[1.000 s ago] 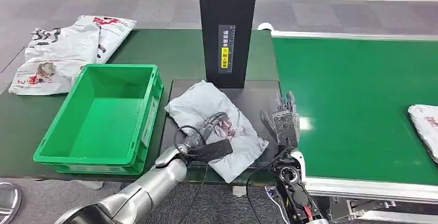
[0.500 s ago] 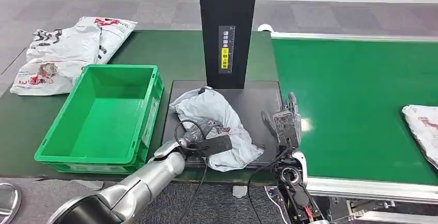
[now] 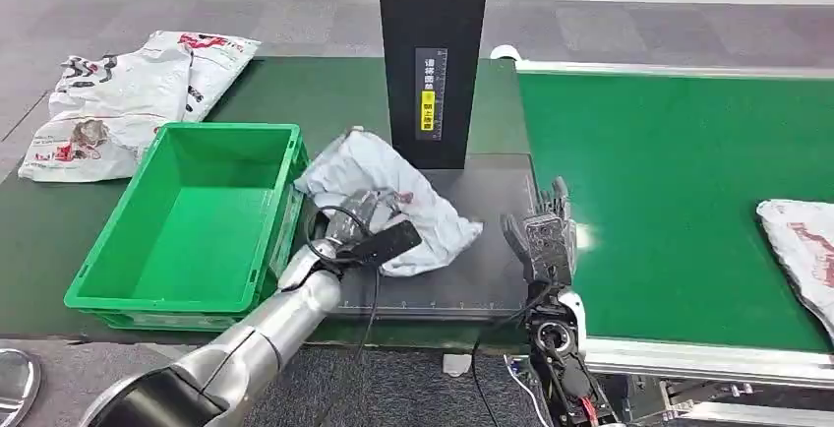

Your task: Moved the parcel from conveyor to table for the left to box.

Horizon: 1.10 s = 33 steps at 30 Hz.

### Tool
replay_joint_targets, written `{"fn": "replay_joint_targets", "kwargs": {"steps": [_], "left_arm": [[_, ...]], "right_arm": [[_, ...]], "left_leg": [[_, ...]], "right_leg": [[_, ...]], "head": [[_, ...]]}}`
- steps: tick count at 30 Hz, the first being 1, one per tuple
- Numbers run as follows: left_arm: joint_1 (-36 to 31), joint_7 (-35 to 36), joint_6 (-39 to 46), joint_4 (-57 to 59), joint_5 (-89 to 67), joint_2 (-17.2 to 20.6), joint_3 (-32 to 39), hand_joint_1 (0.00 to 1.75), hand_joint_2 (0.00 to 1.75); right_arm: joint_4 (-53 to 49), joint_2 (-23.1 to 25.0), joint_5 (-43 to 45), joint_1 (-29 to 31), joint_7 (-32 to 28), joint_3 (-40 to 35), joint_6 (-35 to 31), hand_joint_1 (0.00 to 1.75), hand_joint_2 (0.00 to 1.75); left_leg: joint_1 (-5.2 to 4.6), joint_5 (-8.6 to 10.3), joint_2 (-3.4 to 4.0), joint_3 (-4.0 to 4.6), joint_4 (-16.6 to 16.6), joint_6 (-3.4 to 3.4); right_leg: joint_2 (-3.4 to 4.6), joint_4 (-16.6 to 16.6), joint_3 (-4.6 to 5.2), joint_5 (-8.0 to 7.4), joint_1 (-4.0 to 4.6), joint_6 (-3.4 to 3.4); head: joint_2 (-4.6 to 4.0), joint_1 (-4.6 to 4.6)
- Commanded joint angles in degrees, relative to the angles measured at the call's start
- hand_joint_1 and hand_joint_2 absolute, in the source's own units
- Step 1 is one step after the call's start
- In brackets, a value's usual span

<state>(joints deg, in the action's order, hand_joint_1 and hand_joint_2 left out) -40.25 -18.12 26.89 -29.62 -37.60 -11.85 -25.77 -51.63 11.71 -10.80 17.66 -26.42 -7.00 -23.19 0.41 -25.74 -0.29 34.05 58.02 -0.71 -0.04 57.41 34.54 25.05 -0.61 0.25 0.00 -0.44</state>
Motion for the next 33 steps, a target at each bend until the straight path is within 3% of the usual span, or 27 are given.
{"fn": "replay_joint_targets", "kwargs": {"steps": [1,6,9,13,15,24,27,33], "left_arm": [[-0.8,3.3,6.7,-14.8,-8.5,5.4,6.1,1.75,1.75],[0.5,5.0,11.8,-17.8,-14.2,6.1,7.7,1.75,1.75],[3.7,7.4,13.1,-23.6,-20.9,7.1,12.5,1.75,1.75],[7.9,4.7,13.1,-31.4,-32.0,5.2,26.2,1.75,1.75],[8.9,8.8,13.1,-32.4,-39.2,5.4,29.6,1.75,1.75],[9.7,27.6,13.1,-18.1,-49.2,14.1,38.8,1.75,1.75],[9.4,28.0,13.1,-13.7,-47.6,15.5,40.9,1.75,1.75],[9.4,28.0,13.1,-13.7,-47.6,15.5,40.9,1.75,1.75]], "right_arm": [[0.2,-1.1,1.6,0.4,-1.5,2.9,-0.4,0.00,1.75],[0.3,-1.3,1.9,0.8,-2.1,2.6,-1.0,0.00,1.75],[-0.1,-1.8,2.3,0.2,-2.1,2.5,-1.5,0.00,1.75],[0.5,-2.3,3.2,0.2,-2.9,2.5,-1.7,0.00,1.75],[1.3,-2.5,3.5,0.6,-3.1,2.2,-1.8,0.00,1.75],[5.2,-1.9,3.2,2.7,-3.1,1.1,-1.4,0.00,1.75],[4.9,-1.9,2.6,3.1,-2.3,1.0,-1.6,0.00,1.75],[4.9,-1.9,2.6,3.1,-2.3,1.0,-1.6,0.00,1.75]], "left_leg": [[0.02,-0.02,0.09,0.02,0.0,0.01],[0.00,-0.02,0.14,-0.05,-0.1,0.02],[-0.02,-0.04,0.22,0.01,-0.1,0.01],[-0.01,-0.04,0.27,-0.05,-0.1,0.00],[-0.01,-0.05,0.29,-0.01,-0.1,0.00],[0.00,-0.03,0.33,-0.12,-0.2,-0.02],[0.01,-0.02,0.52,-0.23,-0.3,-0.04],[0.06,-0.01,0.13,0.04,-0.1,-0.03]], "right_leg": [[0.07,0.0,0.04,-0.01,0.03,-0.02],[0.11,-0.1,-0.02,-0.03,0.01,-0.03],[0.20,0.0,0.06,-0.02,-0.02,-0.02],[0.26,-0.1,0.03,-0.03,-0.01,-0.03],[0.27,0.0,0.09,-0.02,-0.01,-0.03],[0.36,-0.1,0.03,-0.03,0.00,-0.06],[0.54,-0.1,0.00,-0.07,0.02,-0.08],[0.15,0.0,0.12,0.05,0.05,-0.07]], "head": [[0.02,0.02],[0.00,0.02],[0.00,0.02],[0.00,0.02],[0.02,0.00],[0.02,0.02],[0.02,0.02],[0.02,0.02]]}}
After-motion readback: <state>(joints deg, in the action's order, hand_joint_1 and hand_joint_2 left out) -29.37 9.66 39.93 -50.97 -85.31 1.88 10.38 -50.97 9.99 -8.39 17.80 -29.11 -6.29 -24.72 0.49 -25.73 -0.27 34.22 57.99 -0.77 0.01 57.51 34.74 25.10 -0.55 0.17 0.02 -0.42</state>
